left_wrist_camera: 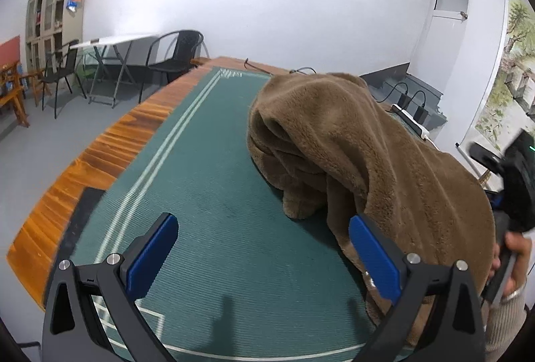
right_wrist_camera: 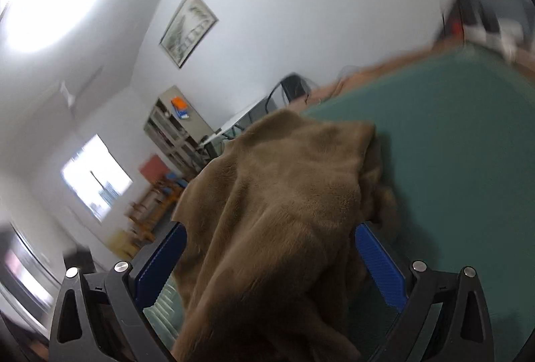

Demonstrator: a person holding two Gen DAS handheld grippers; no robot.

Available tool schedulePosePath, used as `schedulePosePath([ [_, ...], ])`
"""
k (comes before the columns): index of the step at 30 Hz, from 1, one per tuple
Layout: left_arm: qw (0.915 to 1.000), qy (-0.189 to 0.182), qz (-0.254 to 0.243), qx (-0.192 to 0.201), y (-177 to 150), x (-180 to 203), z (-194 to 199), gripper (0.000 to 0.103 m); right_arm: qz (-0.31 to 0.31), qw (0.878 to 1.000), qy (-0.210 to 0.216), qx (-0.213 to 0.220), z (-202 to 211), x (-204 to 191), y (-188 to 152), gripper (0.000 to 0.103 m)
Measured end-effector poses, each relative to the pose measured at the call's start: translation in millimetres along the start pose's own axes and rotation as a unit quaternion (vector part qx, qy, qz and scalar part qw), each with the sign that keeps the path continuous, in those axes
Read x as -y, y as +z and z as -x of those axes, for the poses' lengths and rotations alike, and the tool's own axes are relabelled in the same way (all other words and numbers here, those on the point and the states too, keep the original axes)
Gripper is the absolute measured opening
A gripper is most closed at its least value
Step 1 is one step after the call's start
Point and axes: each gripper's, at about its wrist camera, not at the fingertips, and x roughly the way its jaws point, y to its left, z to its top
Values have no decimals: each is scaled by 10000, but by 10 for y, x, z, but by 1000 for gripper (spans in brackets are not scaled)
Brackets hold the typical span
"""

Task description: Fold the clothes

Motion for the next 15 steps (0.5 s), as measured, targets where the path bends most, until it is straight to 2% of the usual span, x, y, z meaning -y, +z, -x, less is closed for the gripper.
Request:
schedulePosePath([
  [3,10000,93,1,10,36,-74,1,103,-476,9988,119,-73,-188,129,95,102],
  [5,9999,116,58,15,72,-140,0,103,-523,9969,580,-117,-283,61,128,102],
  [9,9995,247,136,145,165,-280,78,103,347,9861,1612,-211,-394,-436,59,102],
  [12,9985,457,137,257,244,-399,184,103,1352,9610,2323,-651,-500,-935,-258,102],
  [15,9982,497,89,330,330,-447,289,103,2506,9289,2481,-1131,-565,-1371,-765,102],
])
